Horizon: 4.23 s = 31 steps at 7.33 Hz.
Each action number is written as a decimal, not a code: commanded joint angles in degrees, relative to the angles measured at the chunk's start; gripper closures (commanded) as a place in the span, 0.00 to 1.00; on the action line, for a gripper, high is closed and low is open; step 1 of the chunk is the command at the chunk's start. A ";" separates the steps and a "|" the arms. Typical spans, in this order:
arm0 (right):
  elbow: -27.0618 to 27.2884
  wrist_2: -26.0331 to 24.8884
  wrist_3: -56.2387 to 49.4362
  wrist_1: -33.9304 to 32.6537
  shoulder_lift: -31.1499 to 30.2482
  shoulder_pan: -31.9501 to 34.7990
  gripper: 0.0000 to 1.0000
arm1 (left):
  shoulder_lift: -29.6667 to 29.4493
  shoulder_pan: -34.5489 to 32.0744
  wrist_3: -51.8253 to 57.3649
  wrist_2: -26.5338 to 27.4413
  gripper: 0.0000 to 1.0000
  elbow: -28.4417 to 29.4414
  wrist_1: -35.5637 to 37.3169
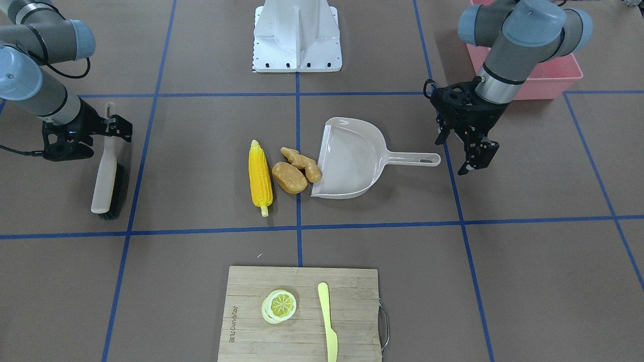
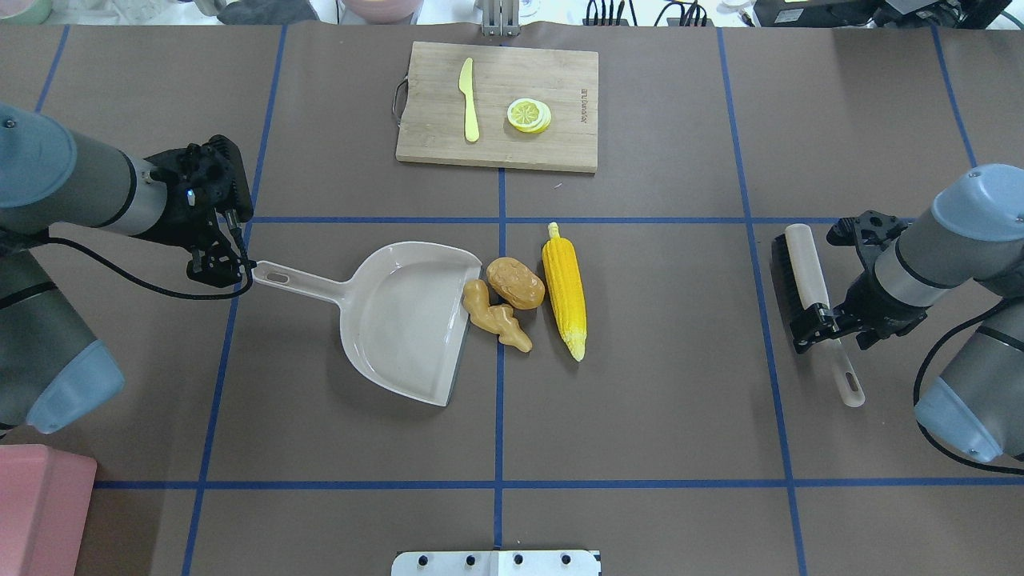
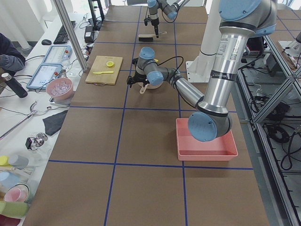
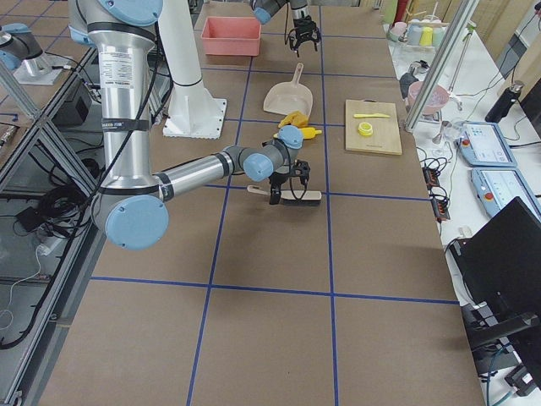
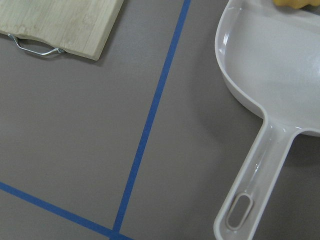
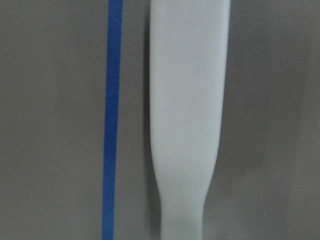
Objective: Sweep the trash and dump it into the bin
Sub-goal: 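Grasp the white dustpan handle with left gripper while right grasps brush, then lift the brush with the right gripper and move it behind the corn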
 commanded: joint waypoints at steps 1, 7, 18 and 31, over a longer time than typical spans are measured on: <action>0.49 0.53 1.17 -1.60 -0.18 -1.66 0.00 | 0.32 3.13 4.01 -0.19 0.01 0.44 -3.37; 2.00 2.12 0.66 -1.60 -1.94 0.36 0.41 | 0.07 2.27 4.40 -13.46 0.01 7.74 -17.63; 9.09 5.11 1.36 -12.36 6.28 5.98 1.00 | -4.60 -1.25 5.98 -21.46 0.02 18.73 -21.85; -2.91 -7.38 -2.00 -31.49 30.12 -7.29 1.00 | -4.68 0.42 5.54 -21.37 0.03 20.75 -22.20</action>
